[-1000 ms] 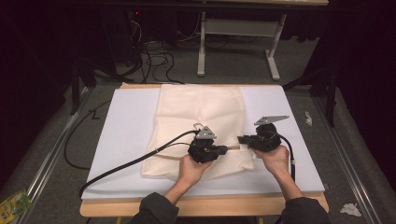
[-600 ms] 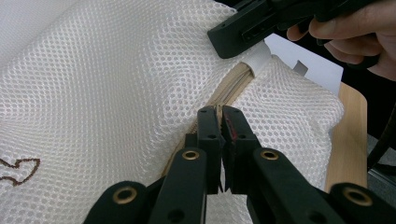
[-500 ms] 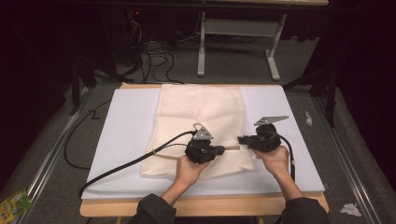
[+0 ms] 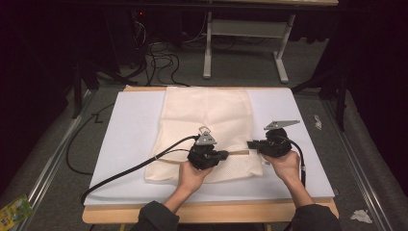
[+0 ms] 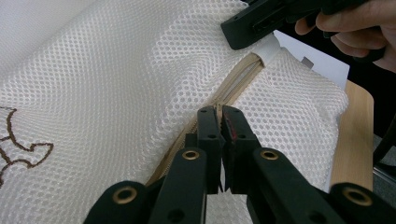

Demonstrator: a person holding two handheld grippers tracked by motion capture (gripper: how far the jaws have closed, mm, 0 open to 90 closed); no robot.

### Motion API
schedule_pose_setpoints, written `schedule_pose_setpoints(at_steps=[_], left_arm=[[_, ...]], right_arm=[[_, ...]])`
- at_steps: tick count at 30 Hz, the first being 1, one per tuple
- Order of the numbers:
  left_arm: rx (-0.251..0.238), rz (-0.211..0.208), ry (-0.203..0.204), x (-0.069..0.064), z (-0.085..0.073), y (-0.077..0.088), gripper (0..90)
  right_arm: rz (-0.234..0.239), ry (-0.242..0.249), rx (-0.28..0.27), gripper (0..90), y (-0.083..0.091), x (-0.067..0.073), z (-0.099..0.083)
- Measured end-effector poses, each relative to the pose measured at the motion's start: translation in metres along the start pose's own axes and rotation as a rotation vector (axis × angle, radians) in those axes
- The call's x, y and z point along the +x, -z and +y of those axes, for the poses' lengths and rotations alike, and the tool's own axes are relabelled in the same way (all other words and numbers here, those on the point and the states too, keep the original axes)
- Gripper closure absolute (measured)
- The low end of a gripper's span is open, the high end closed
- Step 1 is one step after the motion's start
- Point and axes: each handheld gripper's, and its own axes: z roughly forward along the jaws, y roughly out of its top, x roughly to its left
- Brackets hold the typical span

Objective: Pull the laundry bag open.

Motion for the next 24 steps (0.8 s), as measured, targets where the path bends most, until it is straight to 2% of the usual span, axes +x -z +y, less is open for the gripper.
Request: schedule_pose_setpoints(at_steps=[6, 7, 9, 17, 24], left_arm=[[0.006, 0.009, -0.009, 0.0, -0.001, 0.002, 87.2], [0.005, 0.011, -0.01, 0.0, -0.001, 0.002, 87.2], [0.003, 0.012, -0.008, 0.0, -0.001, 0.003, 87.2], [-0.009, 0.028, 0.015, 0.008, -0.006, 0.015, 87.2], [-0.016, 0.042, 0.009, 0.011, -0.005, 0.025, 87.2]], right_arm=[[-0.004, 0.013, -0.001, 89.0, -0.001, 0.0, -0.001], [-0.001, -0.001, 0.0, 89.0, 0.0, 0.0, -0.001], [-0.003, 0.003, 0.001, 89.0, 0.0, -0.001, -0.001], [-0.01, 0.007, 0.001, 89.0, 0.0, -0.002, -0.002], [-0.014, 0.003, 0.002, 89.0, 0.001, -0.003, -0.003]])
